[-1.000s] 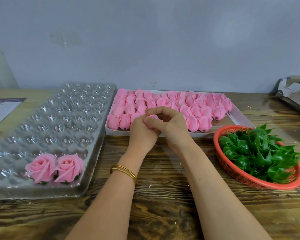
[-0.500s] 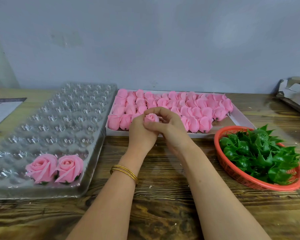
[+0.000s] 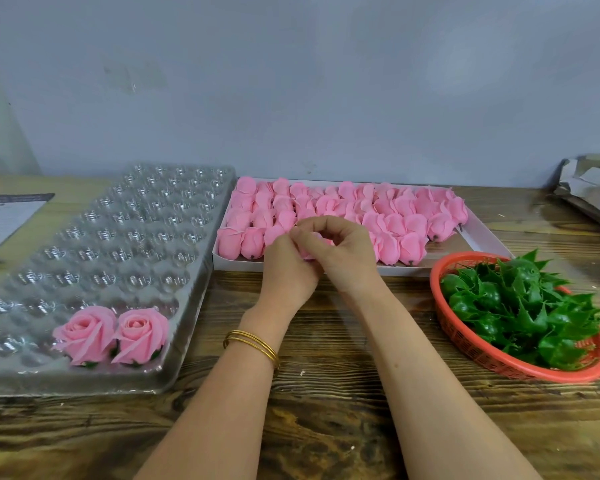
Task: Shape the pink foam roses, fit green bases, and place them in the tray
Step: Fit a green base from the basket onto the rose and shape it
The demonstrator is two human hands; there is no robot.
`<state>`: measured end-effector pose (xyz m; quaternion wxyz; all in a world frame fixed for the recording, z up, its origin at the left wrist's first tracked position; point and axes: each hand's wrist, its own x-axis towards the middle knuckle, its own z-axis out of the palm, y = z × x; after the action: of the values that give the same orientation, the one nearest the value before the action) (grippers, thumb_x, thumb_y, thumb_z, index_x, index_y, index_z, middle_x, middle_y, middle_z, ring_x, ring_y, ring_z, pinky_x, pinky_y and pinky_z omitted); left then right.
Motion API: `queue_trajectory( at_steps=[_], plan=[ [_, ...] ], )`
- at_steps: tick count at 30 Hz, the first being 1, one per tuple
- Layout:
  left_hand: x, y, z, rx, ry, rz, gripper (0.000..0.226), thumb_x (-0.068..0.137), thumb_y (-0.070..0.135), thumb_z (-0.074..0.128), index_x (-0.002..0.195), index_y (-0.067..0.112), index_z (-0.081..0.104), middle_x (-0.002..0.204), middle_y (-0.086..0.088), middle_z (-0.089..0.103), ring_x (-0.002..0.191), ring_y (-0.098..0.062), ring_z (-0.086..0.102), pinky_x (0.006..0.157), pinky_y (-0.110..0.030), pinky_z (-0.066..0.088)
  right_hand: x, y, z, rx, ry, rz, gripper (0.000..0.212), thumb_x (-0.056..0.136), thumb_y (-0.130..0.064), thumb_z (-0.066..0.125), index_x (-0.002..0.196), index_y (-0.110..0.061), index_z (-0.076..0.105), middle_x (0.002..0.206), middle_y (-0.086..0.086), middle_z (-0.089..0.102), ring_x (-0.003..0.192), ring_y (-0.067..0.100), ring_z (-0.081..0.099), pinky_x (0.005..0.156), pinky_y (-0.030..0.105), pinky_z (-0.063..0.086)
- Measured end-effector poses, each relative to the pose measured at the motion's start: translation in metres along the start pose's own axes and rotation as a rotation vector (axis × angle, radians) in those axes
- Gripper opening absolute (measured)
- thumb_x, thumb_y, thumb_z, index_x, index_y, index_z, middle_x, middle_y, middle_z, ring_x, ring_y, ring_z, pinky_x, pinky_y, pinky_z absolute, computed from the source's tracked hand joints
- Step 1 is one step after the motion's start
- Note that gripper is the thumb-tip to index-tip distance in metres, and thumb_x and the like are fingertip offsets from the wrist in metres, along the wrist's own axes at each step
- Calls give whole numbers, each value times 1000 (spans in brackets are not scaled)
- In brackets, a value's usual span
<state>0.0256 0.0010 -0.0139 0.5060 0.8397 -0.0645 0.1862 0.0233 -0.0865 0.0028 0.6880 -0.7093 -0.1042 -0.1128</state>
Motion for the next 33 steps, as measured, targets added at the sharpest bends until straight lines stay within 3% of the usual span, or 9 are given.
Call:
queue_trajectory(
  at_steps=[3,6,9,14,18,22,25,29,33],
  plan=[
    [0,-1,0,-13,29,-26,35,91,9,58,67,34,57,64,20,55,62,7,49,53,-2,39,-1,-2,1,16,-6,14,7,80,1,74,83,-6,72,80,-1,69,74,-1,63,72,15,51],
    [1,-3,1,-16,28,-55,30,91,8,60,67,26,63,65,12,60,64,-1,55,50,-8,42,-3,-3,1,35,-21,24,12,78,2,76,85,-7,71,84,-2,69,78,-4,63,76,14,52],
    [2,-3,2,-70,35,-80,34,91,10,62,69,36,62,71,16,63,71,-3,61,57,-12,45,-5,-3,1,63,-46,58,18,78,3,76,86,-12,70,87,-4,69,83,1,63,82,21,54],
    [0,-1,4,-161,55,-108,34,90,6,60,70,33,64,72,16,63,71,-1,60,56,-8,46,-4,-2,-1,142,-102,123,24,78,3,76,85,-18,67,80,-10,69,76,-3,64,70,19,52],
    [2,1,1,-134,26,-86,19,89,8,61,76,19,69,75,4,70,69,-7,64,58,-19,53,-3,-4,-5,223,-162,175,21,71,-9,79,87,-16,68,79,-7,69,80,6,66,68,21,52],
    [-1,3,-1,-325,-37,-104,17,83,9,72,81,26,70,78,2,74,74,-4,69,68,-25,56,3,-7,-9,438,-120,225,17,70,-17,75,85,-11,70,79,3,68,80,13,65,69,22,52],
    [-1,2,1,-344,-97,-126,11,84,13,73,92,21,73,84,2,76,79,-7,70,72,-29,59,2,-6,-13,415,-101,186,18,69,-21,78,82,-11,72,84,2,72,87,14,68,76,26,53],
    [-1,2,0,-418,-142,-138,17,86,11,70,90,28,72,74,9,73,63,2,65,53,-14,47,1,-4,-14,364,-96,162,14,63,-21,79,76,-18,78,94,5,75,100,19,69,87,31,53],
    [-3,5,-3,-477,-176,-150,36,85,6,66,72,39,73,56,15,63,49,4,55,46,-8,39,1,-2,-15,331,-107,139,14,63,-17,81,76,-21,80,91,3,76,95,16,70,83,29,54]
  ],
)
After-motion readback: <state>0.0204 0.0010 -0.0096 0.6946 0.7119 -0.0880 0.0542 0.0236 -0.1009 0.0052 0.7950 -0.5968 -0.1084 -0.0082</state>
